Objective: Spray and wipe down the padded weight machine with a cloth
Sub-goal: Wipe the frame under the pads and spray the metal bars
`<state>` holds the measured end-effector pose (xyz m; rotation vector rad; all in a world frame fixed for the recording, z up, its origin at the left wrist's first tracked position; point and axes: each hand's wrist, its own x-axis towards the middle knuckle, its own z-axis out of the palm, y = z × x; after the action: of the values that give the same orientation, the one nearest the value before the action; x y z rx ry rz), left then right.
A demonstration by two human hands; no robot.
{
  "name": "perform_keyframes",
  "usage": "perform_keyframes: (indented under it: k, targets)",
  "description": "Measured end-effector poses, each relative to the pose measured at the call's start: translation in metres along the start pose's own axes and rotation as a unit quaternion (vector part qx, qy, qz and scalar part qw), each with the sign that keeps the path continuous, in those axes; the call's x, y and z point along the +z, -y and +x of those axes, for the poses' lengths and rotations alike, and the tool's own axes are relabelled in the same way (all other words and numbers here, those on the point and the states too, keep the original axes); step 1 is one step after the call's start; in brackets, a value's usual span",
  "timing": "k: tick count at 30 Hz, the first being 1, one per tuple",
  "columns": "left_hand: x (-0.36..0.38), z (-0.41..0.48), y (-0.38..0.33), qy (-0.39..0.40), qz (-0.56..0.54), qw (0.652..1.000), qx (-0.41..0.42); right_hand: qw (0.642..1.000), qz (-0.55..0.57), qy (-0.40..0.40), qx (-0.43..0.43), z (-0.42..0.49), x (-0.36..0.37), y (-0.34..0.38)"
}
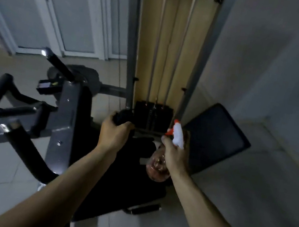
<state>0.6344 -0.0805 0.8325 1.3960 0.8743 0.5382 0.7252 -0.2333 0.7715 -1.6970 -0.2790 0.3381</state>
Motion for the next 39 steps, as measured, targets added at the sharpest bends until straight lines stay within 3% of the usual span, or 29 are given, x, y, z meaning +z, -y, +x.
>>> perform_keyframes:
  k: [6,11,14,17,20,22,24,28,35,37,39]
  targets:
    - [0.038,-0.052,0.144,0.061,0.109,0.988,-0.093,0.992,-0.085,-0.030,0.090,-0.094,-0.078,-0.137]
    - [0.032,-0.070,0.264,0.112,0.204,0.955,-0.184,0.977,-0.095,-0.034,0.189,-0.147,-0.075,-0.243]
    - [0.047,-0.051,0.347,0.127,0.339,0.922,-0.133,0.966,-0.088,-0.013,0.241,-0.149,-0.052,-0.319]
    - [0.075,-0.008,0.415,0.155,0.478,0.865,0.010,0.966,-0.085,-0.022,0.244,-0.141,-0.028,-0.376]
    - [0.098,0.045,0.480,0.180,0.626,0.748,0.126,0.961,-0.124,-0.040,0.245,-0.134,-0.011,-0.441]
    - [0.112,0.075,0.516,0.217,0.694,0.667,0.162,0.955,-0.162,-0.034,0.246,-0.128,-0.007,-0.480]
    - [0.119,0.088,0.534,0.245,0.716,0.624,0.197,0.950,-0.180,-0.035,0.251,-0.128,-0.008,-0.496]
    - [0.124,0.102,0.552,0.259,0.674,0.635,0.275,0.941,-0.199,-0.035,0.272,-0.133,-0.015,-0.516]
    - [0.150,0.112,0.553,0.278,0.660,0.665,0.212,0.930,-0.274,0.020,0.243,-0.115,-0.025,-0.514]
    - [0.145,0.112,0.540,0.271,0.634,0.705,0.166,0.926,-0.288,0.032,0.244,-0.118,-0.024,-0.510]
    - [0.129,0.106,0.521,0.204,0.576,0.783,0.113,0.923,-0.300,0.047,0.236,-0.125,-0.018,-0.503]
